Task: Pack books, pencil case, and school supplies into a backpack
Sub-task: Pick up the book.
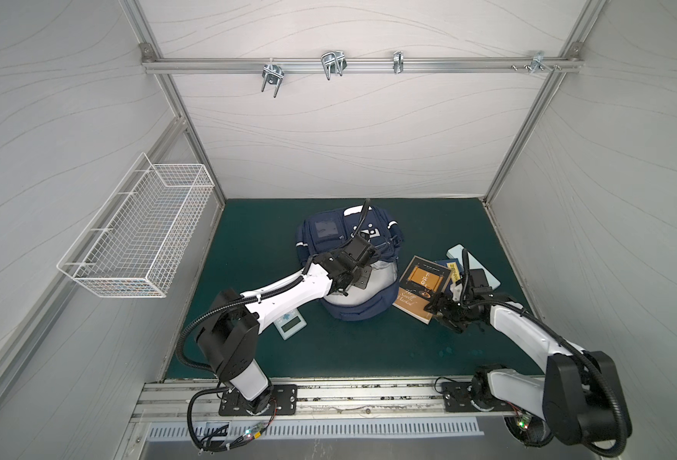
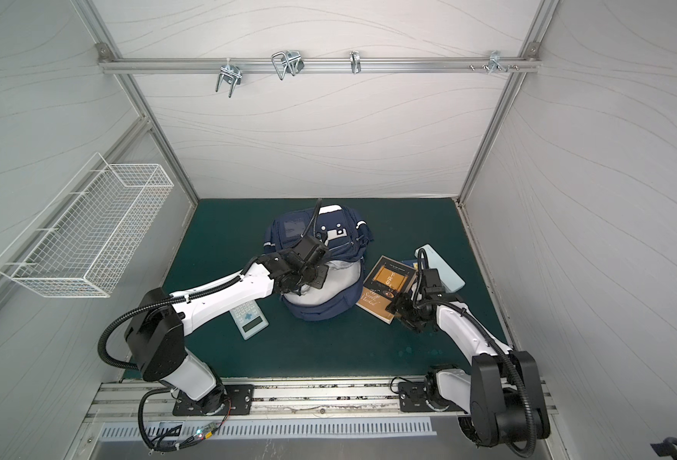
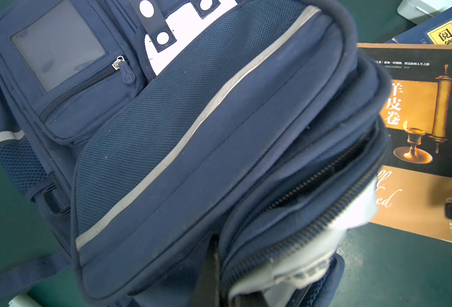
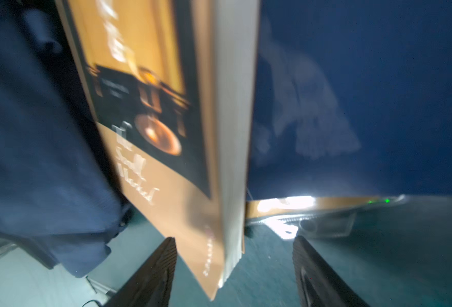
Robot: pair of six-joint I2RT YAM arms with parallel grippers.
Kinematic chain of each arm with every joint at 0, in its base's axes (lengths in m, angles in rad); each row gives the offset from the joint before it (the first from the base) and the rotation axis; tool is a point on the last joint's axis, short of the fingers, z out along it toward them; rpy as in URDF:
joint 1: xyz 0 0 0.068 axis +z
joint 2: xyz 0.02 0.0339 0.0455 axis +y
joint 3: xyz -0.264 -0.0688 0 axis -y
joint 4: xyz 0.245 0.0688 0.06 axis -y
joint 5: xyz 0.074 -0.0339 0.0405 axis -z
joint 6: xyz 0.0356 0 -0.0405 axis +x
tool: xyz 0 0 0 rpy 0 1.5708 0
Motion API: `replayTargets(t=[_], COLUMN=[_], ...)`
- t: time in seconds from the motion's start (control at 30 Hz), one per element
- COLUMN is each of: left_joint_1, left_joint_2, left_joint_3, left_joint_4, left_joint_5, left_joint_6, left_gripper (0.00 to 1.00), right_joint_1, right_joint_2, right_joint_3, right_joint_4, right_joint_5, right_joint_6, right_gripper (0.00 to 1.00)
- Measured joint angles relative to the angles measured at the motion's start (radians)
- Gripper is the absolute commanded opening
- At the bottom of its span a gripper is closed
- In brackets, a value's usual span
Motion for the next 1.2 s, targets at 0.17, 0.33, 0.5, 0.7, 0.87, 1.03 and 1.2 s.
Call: replayTargets(t=[0.17,0.33,0.5,0.7,0.87,1.03,1.2], left_joint_1=[0.0,0.0,0.0,0.0,0.0,0.0,0.0], left_joint_2=[0.0,0.0,0.0,0.0,0.0,0.0,0.0], left_joint_3=[0.0,0.0,0.0,0.0,0.0,0.0,0.0], left_joint_4=[0.0,0.0,0.0,0.0,0.001,0.001,0.001], left_joint_5=[0.005,0.008,0.011,0.011,0.014,0.016,0.017], left_joint_6=[0.0,0.0,0.0,0.0,0.0,0.0,0.0], left_gripper=[0.0,0.0,0.0,0.0,0.0,0.0,0.0], right_joint_1=[-0.001,-0.001,-0.006,-0.032,-0.034,-0.034,-0.034], right_joint_2=[-0.003,0.008,0.04,0.059,-0.002,-0.092,-0.102], right_joint_3=[-0.049,-0.085,-0.114,-0.166,-0.177,-0.126,-0.063], right_joint_4=[0.093,0.198,0.323,0.449,0.421,0.298,0.204], right_joint_5=[-0.065,-0.109,-0.15,-0.186,-0.153,-0.101,-0.058], right_joint_6=[0.051,0.093,0.117,0.129,0.121,0.085,0.046], right_gripper=[0.59,0.58,0.58,0.38,0.26,0.14,0.24])
